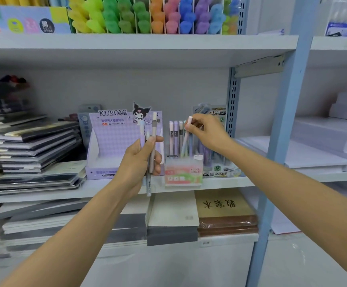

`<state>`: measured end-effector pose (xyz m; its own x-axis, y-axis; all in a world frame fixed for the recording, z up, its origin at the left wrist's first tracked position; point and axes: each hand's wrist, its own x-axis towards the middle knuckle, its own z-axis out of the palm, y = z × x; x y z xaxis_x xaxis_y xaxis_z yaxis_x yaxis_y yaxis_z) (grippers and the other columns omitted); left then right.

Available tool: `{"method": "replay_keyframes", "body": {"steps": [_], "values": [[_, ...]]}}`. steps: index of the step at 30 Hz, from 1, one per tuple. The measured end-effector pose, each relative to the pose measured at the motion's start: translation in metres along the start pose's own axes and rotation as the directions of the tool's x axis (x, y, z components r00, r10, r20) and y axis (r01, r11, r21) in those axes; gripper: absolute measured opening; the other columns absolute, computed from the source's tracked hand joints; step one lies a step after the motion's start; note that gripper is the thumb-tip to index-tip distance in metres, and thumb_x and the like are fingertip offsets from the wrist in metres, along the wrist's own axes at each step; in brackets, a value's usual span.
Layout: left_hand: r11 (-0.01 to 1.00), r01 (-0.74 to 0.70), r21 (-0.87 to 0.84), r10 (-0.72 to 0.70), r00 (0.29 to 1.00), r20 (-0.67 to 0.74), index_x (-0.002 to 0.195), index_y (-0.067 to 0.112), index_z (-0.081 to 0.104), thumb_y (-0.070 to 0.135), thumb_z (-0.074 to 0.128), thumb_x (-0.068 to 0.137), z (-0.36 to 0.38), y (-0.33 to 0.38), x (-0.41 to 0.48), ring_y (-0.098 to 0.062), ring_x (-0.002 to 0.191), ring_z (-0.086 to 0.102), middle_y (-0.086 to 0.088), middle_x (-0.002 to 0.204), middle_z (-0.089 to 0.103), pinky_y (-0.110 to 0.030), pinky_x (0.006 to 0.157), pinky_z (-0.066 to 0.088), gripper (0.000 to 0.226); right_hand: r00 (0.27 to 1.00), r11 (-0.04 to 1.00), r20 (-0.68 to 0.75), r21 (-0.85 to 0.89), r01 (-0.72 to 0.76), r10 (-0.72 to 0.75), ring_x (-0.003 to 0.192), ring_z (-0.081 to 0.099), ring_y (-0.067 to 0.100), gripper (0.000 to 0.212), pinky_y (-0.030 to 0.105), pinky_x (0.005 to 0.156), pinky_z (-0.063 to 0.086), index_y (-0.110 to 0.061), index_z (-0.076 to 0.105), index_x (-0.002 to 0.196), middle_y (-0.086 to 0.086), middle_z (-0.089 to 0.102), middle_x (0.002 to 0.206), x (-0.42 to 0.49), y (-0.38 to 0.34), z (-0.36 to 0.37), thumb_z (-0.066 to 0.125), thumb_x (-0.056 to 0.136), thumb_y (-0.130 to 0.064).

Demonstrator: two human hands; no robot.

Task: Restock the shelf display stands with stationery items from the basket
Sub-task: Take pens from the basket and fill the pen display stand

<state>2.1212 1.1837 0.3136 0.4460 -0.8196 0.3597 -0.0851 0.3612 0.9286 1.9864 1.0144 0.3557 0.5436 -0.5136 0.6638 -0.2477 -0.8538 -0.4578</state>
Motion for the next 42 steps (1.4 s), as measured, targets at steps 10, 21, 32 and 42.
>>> {"method": "replay_keyframes", "body": {"steps": [10, 21, 32, 42], "values": [[0.999, 0.024, 0.021, -0.024, 1.000, 0.012, 0.109, 0.021, 0.065, 0.037, 0.046, 0.101, -0.001, -0.006, 0.002, -0.008, 0.042, 0.036, 0.007, 0.057, 0.043, -0.018, 0.040, 0.032, 0.026, 0.997, 1.000, -0.083, 0.021, 0.004, -0.002, 0.078, 0.063, 0.016, 0.020, 0.031, 0.075, 0.054, -0.021, 0.056, 0.103, -0.002, 0.067, 0.084, 0.003, -0.004, 0.010, 0.069, 0.088, -0.019], [0.999, 0.017, 0.040, -0.020, 0.997, 0.068, 0.108, 0.019, 0.066, 0.038, 0.047, 0.100, 0.005, -0.004, -0.002, -0.008, 0.042, 0.037, 0.006, 0.056, 0.046, -0.017, 0.040, 0.033, 0.028, 0.995, 0.987, -0.099, 0.160, -0.012, 0.028, 0.089, 0.053, 0.010, 0.030, 0.024, 0.081, 0.044, -0.015, 0.063, 0.123, -0.005, 0.058, 0.098, -0.003, -0.019, 0.000, 0.056, 0.097, -0.027], [0.997, 0.017, 0.070, -0.026, 0.990, 0.137, 0.118, 0.015, 0.059, 0.036, 0.043, 0.102, 0.021, 0.013, -0.013, -0.018, 0.047, 0.059, -0.005, 0.060, 0.063, -0.026, 0.046, 0.051, 0.031, 0.997, 0.717, 0.044, 0.694, -0.072, 0.057, 0.063, 0.061, 0.009, 0.011, 0.019, 0.058, 0.050, -0.007, 0.062, 0.104, 0.002, 0.065, 0.079, -0.018, -0.049, -0.017, 0.053, 0.098, -0.008], [0.988, 0.127, 0.089, -0.130, 0.991, 0.028, 0.101, 0.009, 0.048, 0.015, 0.039, 0.098, 0.021, 0.015, -0.009, -0.010, 0.044, 0.025, 0.005, 0.056, 0.032, -0.021, 0.039, 0.023, 0.011, 0.952, 0.866, -0.216, 0.493, -0.084, 0.215, 0.064, 0.058, 0.011, 0.009, 0.016, 0.058, 0.048, -0.008, 0.053, 0.098, 0.007, 0.060, 0.085, -0.016, -0.016, -0.030, 0.046, 0.101, -0.012]]}}
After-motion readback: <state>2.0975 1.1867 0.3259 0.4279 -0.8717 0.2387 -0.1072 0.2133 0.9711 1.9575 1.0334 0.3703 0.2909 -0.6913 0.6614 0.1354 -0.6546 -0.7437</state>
